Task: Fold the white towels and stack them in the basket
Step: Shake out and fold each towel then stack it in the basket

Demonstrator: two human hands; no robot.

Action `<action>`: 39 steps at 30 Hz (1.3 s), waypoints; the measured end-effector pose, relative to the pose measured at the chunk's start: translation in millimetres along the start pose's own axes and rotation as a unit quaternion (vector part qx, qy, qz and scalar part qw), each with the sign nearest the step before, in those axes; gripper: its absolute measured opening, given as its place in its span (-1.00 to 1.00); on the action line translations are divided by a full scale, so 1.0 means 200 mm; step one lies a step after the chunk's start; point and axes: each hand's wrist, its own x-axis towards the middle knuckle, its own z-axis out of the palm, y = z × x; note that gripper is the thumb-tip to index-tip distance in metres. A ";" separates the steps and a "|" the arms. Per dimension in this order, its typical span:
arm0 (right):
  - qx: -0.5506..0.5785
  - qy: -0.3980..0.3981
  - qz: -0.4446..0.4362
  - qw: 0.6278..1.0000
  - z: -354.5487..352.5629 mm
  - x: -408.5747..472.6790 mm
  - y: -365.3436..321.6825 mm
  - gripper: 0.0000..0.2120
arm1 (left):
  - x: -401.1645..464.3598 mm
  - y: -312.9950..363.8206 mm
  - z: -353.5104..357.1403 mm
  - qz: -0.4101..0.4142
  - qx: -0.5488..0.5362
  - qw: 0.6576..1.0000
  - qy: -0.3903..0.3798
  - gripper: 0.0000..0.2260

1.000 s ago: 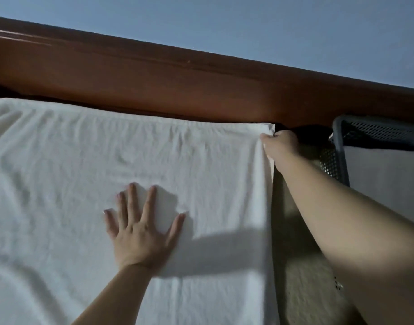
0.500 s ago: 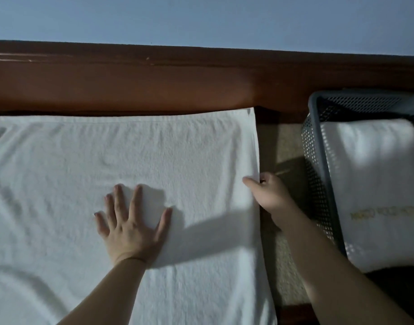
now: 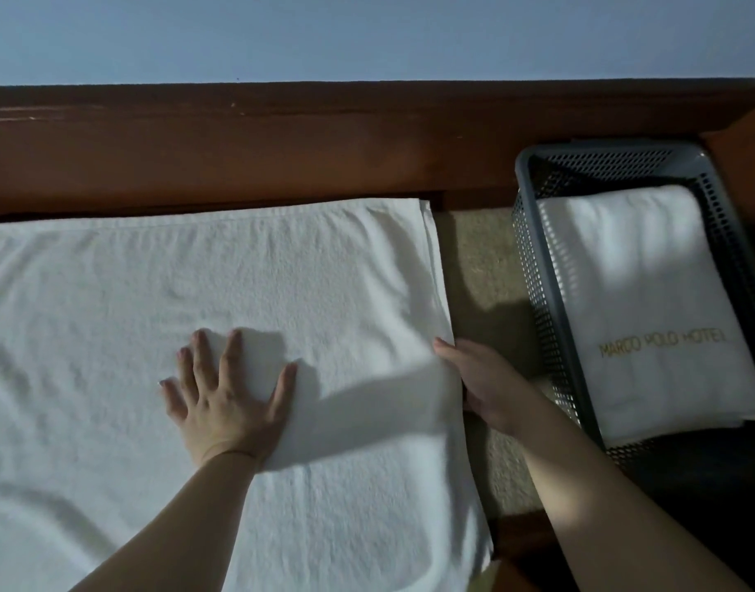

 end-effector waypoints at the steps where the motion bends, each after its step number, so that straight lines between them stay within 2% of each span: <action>1: -0.007 0.005 0.001 1.000 -0.01 -0.02 0.02 -0.68 | 0.00 0.00 0.00 0.000 0.000 1.000 -0.001 -0.14; 4: -0.033 0.073 -0.049 0.996 -0.04 -0.08 0.06 -0.78 | 0.00 0.00 0.00 0.000 -0.004 1.000 -0.002 -0.14; 6: -0.027 0.107 -0.078 0.991 -0.05 -0.11 0.08 -0.73 | -0.01 0.00 0.00 0.003 -0.009 1.000 0.000 -0.15; 13: 0.003 0.064 -0.048 0.997 -0.03 -0.18 0.11 -0.70 | -0.01 0.01 -0.02 0.006 -0.011 1.000 -0.016 -0.10; 16: 0.005 0.104 -0.073 0.992 -0.04 -0.16 0.06 -0.79 | 0.00 -0.01 -0.02 0.001 -0.005 0.999 -0.047 -0.06; 19: 0.017 0.149 -0.095 0.984 -0.05 -0.14 0.01 -0.79 | 0.03 -0.05 -0.03 0.003 -0.021 0.996 -0.092 -0.05; 22: -0.009 0.113 -0.045 0.993 -0.07 -0.16 0.05 -0.88 | 0.06 -0.07 -0.08 -0.002 -0.054 0.988 -0.144 -0.10; 25: -0.071 0.106 -0.001 0.992 -0.07 -0.22 0.14 -0.79 | 0.00 0.00 -0.13 -0.009 -0.027 0.991 -0.128 -0.23; 27: -0.074 0.117 -0.003 0.990 -0.07 -0.27 0.19 -0.80 | -0.15 0.10 -0.14 0.028 0.003 0.993 -0.117 -0.25; 29: -0.061 0.112 -0.020 0.992 -0.07 -0.31 0.23 -0.85 | -0.34 0.21 -0.13 0.092 0.023 0.986 -0.139 -0.24; 31: -0.050 0.106 -0.053 0.992 -0.08 -0.30 0.28 -0.79 | -0.52 0.31 -0.09 0.163 0.053 0.970 -0.172 -0.22; 34: -0.029 0.144 -0.101 0.984 -0.08 -0.31 0.33 -0.75 | -0.70 0.46 0.00 0.235 0.086 0.939 -0.235 -0.21; 36: -0.005 0.155 -0.103 0.983 -0.09 -0.31 0.34 -0.79 | -0.76 0.53 0.06 0.241 0.098 0.926 -0.275 -0.17; 39: 0.056 0.105 -0.068 0.991 -0.11 -0.32 0.37 -0.87 | -0.77 0.58 0.10 0.227 0.121 0.923 -0.287 -0.15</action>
